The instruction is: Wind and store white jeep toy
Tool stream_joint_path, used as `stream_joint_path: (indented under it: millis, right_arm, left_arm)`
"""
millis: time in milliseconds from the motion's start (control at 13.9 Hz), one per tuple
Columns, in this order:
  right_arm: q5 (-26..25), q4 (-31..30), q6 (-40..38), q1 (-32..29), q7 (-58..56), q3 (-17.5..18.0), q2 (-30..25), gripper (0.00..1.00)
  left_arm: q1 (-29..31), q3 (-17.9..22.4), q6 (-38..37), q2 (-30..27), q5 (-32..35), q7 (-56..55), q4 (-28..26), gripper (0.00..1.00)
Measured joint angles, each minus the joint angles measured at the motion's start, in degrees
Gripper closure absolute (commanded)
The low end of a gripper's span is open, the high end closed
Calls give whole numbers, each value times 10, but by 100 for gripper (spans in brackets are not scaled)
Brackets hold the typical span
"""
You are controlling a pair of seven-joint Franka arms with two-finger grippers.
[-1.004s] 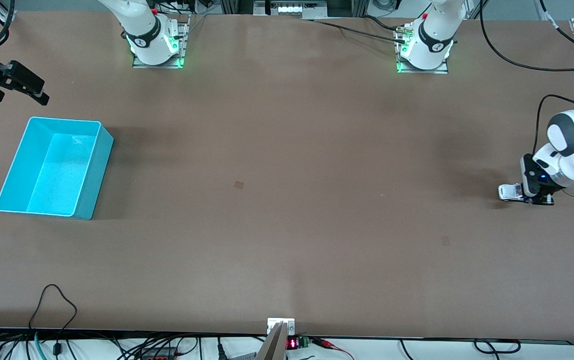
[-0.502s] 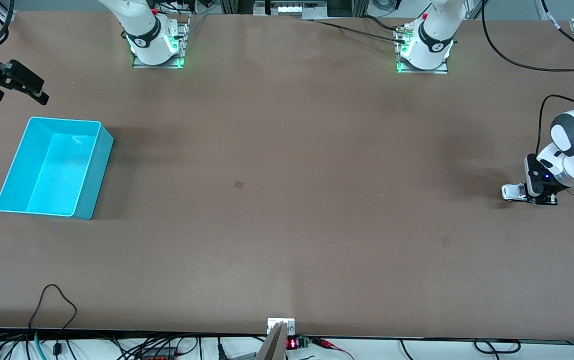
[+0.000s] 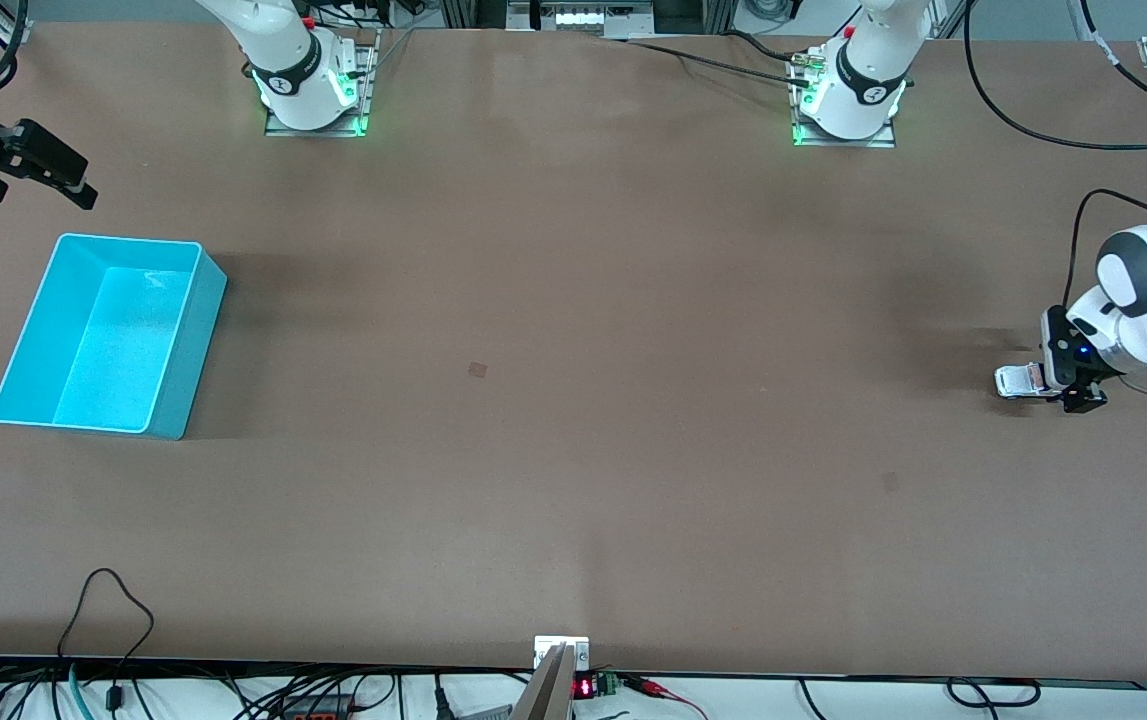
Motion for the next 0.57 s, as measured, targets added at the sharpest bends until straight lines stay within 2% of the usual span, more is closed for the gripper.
stream_joint_path:
  millis: [215,574]
  right_arm:
    - [4,0,0,0,0,0,0,0]
    - [4,0,0,0,0,0,0,0]
  left_arm:
    - [-2,-17,-73,-19,0,-4,27,0]
    - [-4,-76,-298,-32,0,-98,136,0]
